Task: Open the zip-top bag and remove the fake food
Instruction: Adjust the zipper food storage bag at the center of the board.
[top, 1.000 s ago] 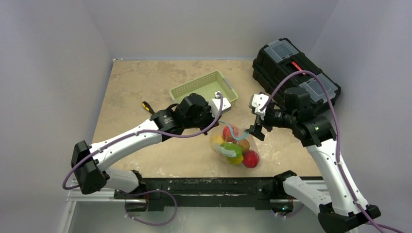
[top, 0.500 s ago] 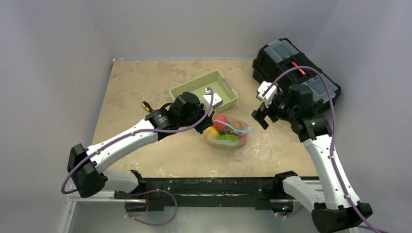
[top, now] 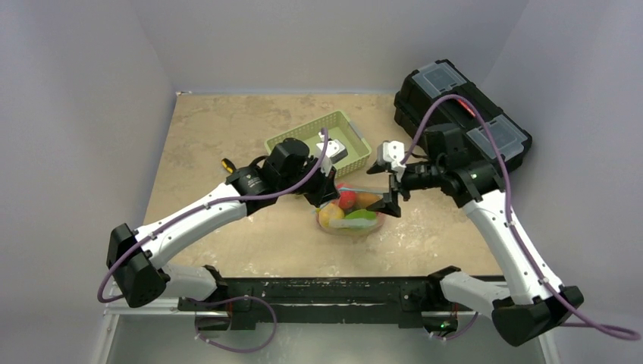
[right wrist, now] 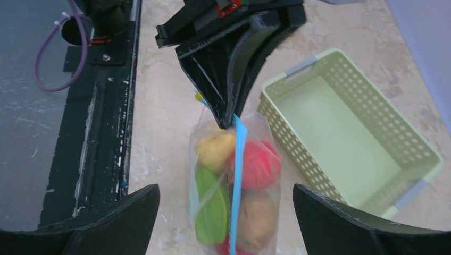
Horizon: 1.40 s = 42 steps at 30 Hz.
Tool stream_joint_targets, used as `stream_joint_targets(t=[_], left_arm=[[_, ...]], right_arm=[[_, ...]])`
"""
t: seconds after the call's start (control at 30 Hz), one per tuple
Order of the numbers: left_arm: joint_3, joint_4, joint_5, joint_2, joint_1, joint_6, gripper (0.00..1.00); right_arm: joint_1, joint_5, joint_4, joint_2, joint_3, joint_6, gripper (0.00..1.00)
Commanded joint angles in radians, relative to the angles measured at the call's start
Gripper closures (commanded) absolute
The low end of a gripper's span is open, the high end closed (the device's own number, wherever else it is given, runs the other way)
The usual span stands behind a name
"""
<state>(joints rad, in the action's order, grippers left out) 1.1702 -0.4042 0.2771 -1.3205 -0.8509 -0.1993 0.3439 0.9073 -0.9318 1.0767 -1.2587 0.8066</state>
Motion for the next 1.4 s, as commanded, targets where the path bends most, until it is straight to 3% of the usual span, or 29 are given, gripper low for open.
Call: stream_joint_targets(t=[0.0, 0.17, 0.27, 0.4, 0.43, 0.47, 0.6, 0.7, 0.73, 0.9, 1.03, 1.23, 1.37], left_arm=[[0.065, 0.074, 0.074, -0.003, 0.003, -0.063, 1.00], [0.065, 0.077, 0.100, -0.002, 0.004, -0.077, 1.00], [0.066, 0.076, 0.104, 0.004, 0.004, -0.078, 1.00], [0.075, 0.070, 0.104, 0.016, 0.005, -0.081, 1.00], [0.077, 0.064, 0.106, 0.021, 0.007, -0.079, 1.00], [0.075, 0.061, 0.113, 0.030, 0.013, -0.076, 0.94], [0.011, 0.076, 0.127, 0.139, 0.052, -0.042, 0.47], [-0.104, 0.125, 0.100, 0.281, 0.067, 0.039, 0.22], [-0.148, 0.140, 0.095, 0.334, 0.066, 0.075, 0.19], [-0.420, 0.258, 0.013, 0.567, 0.066, 0.291, 0.13], [-0.634, 0.522, -0.072, 0.673, 0.066, 0.354, 0.13], [-0.769, 0.775, -0.061, 0.608, 0.066, 0.342, 0.15], [-0.804, 0.926, 0.002, 0.583, 0.065, 0.301, 0.17]], right_arm=[[0.079, -0.104, 0.133, 0.038, 0.049, -0.094, 0.12], [0.109, -0.192, 0.210, 0.058, 0.080, -0.118, 0.28], [0.117, -0.224, 0.222, 0.070, 0.090, -0.119, 0.54], [0.119, -0.231, 0.228, 0.064, 0.092, -0.125, 1.00], [0.119, -0.235, 0.227, 0.060, 0.089, -0.124, 1.00], [0.118, -0.226, 0.231, 0.052, 0.085, -0.127, 1.00], [0.087, -0.225, 0.242, 0.024, 0.079, -0.160, 1.00], [0.058, -0.182, 0.243, 0.012, 0.084, -0.171, 1.00], [0.052, -0.165, 0.243, 0.011, 0.087, -0.171, 1.00], [0.046, -0.114, 0.238, 0.009, 0.102, -0.157, 1.00], [0.047, -0.069, 0.186, 0.012, 0.091, -0.106, 1.00], [0.046, 0.027, 0.043, 0.036, 0.014, 0.046, 1.00], [0.046, 0.084, -0.008, 0.072, -0.048, 0.064, 1.00]])
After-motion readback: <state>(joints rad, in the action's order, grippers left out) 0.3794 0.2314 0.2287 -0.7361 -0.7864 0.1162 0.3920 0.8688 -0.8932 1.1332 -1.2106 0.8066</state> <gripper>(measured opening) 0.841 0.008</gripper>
